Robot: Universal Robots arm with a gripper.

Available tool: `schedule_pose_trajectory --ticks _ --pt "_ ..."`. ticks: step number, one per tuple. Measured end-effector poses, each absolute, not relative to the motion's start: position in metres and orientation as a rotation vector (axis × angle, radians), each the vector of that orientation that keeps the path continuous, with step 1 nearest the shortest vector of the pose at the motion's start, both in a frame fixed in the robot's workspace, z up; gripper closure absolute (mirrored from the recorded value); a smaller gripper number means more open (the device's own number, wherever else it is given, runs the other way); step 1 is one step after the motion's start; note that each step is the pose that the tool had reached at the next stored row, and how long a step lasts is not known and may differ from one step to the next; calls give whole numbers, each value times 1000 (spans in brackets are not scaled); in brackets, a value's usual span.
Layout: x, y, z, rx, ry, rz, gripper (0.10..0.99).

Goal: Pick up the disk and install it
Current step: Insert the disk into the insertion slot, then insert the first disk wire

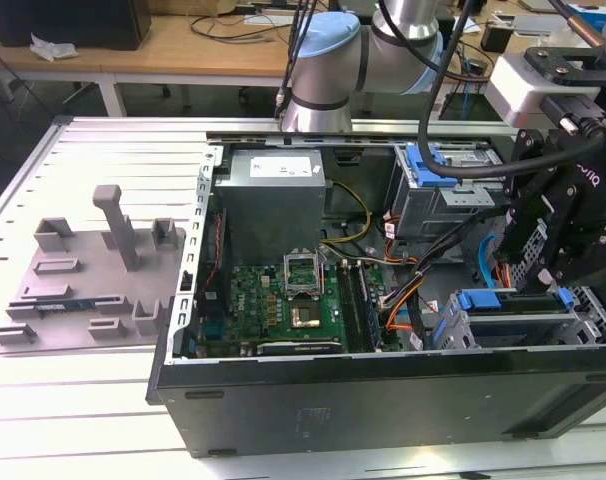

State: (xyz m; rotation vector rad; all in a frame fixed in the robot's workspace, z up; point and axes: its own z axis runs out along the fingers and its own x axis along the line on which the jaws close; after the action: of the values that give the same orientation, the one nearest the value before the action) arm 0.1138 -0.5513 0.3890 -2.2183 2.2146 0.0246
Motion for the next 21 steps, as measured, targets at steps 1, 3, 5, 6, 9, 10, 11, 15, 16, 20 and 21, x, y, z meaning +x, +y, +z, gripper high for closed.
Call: schedule_pose_trajectory --ticks 1,3,5,6,9,10,11,15,16,20,21 --pt "114 -551 389 -2218 2215 25 580" --pt "114 -551 389 -2218 2215 25 580" --pt "114 -551 389 -2218 2215 25 580" --pt "114 -551 389 -2218 2215 25 580" --pt "114 -551 389 -2218 2215 25 580" --pt "114 -551 389 -2218 2215 25 580" --pt "113 -551 389 -2218 2215 25 580" --pt "114 -510 389 -2246 2243 -38 580" --pt "114 -506 389 -2249 2246 -46 580" --pt "114 -477 389 -2286 2284 -135 580" --pt "114 -473 389 -2304 2301 -177 580"
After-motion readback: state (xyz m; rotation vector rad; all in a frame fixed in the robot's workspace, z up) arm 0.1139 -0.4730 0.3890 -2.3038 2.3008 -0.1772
